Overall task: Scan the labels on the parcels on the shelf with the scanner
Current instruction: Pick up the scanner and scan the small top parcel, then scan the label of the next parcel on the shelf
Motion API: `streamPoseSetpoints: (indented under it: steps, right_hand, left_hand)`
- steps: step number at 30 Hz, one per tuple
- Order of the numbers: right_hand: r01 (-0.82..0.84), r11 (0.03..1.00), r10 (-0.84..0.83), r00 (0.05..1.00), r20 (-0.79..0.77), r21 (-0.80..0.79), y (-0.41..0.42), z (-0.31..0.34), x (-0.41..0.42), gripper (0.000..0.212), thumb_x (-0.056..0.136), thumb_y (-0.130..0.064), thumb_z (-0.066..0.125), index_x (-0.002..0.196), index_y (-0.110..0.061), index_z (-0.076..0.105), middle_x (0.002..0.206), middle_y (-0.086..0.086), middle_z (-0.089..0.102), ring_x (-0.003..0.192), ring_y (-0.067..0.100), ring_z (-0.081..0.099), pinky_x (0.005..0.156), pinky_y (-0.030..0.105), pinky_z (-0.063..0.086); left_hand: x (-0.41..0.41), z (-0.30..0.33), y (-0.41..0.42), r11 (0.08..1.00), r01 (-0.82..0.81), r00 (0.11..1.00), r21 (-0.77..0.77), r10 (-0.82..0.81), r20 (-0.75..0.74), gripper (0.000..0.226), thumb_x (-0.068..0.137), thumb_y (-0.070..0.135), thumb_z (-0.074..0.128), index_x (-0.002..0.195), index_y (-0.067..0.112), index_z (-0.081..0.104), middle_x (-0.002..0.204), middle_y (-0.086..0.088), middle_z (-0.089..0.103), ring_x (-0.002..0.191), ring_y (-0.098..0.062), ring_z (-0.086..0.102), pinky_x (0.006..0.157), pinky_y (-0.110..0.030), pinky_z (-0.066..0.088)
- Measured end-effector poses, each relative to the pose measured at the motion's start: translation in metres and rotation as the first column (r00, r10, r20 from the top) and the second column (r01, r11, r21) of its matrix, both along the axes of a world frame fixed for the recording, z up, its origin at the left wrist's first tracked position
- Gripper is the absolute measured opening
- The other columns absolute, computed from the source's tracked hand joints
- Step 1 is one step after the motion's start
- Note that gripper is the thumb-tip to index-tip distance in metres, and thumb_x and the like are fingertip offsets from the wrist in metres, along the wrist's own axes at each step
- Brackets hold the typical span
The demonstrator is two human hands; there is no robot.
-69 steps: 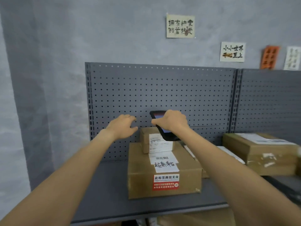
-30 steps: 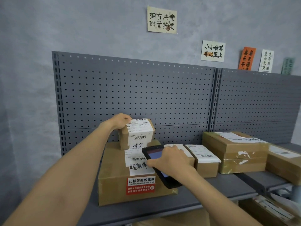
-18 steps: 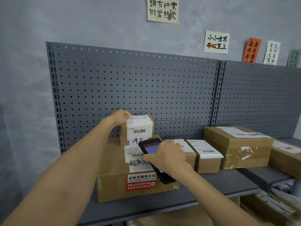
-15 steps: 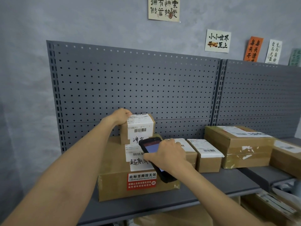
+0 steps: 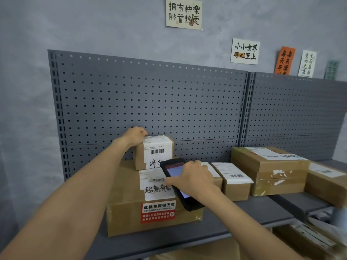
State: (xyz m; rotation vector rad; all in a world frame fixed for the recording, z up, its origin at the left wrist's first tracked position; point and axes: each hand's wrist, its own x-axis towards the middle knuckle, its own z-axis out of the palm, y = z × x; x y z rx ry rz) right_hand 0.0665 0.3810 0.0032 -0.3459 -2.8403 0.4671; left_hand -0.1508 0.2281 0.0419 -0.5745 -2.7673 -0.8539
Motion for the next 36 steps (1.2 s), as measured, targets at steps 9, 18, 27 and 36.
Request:
streamPoseSetpoints:
  steps: [9,18,27,36]
  right_hand:
    - [0.046,0.999,-0.046,0.999,0.006,0.007,0.038,0.008,0.001,0.061,0.074,-0.062,0.062,0.099,-0.007,0.055,0.12,0.016,0.054,0.108,0.033,0.051,0.079,0.037,0.043]
    - [0.168,0.985,-0.168,0.986,-0.002,-0.039,0.098,0.011,0.007,0.076,0.076,-0.064,0.061,0.119,-0.002,0.059,0.126,0.017,0.054,0.115,0.036,0.051,0.087,0.038,0.044]
    - [0.158,0.987,-0.158,0.987,0.044,-0.015,0.131,-0.002,0.008,0.072,0.076,-0.065,0.06,0.11,-0.002,0.059,0.124,0.018,0.052,0.116,0.036,0.049,0.08,0.037,0.038]
    - [0.137,0.99,-0.135,0.989,0.058,-0.018,0.134,-0.01,0.006,0.055,0.074,-0.062,0.062,0.082,-0.008,0.05,0.1,0.013,0.049,0.1,0.031,0.051,0.073,0.034,0.038]
  left_hand:
    - [0.033,0.024,0.033,1.0,-0.016,0.941,-0.016,0.01,-0.337,0.032,0.095,0.01,0.039,0.063,0.006,0.045,0.057,-0.002,0.045,0.052,-0.02,0.034,0.057,-0.032,0.035]
    - [0.077,-0.033,0.151,0.949,0.314,0.931,-0.03,-0.314,-0.186,0.027,0.097,0.019,0.049,0.113,0.01,0.07,0.118,-0.007,0.07,0.106,-0.024,0.065,0.091,-0.033,0.049]
    - [0.047,-0.081,0.165,0.97,0.22,0.975,-0.102,-0.221,0.01,0.039,0.098,0.025,0.048,0.133,0.008,0.055,0.138,-0.012,0.057,0.127,-0.028,0.053,0.105,-0.037,0.043]
    - [0.039,-0.087,0.168,0.962,0.193,0.98,-0.193,-0.18,0.082,0.044,0.097,0.037,0.045,0.124,0.005,0.059,0.129,-0.015,0.062,0.116,-0.031,0.058,0.094,-0.038,0.046]
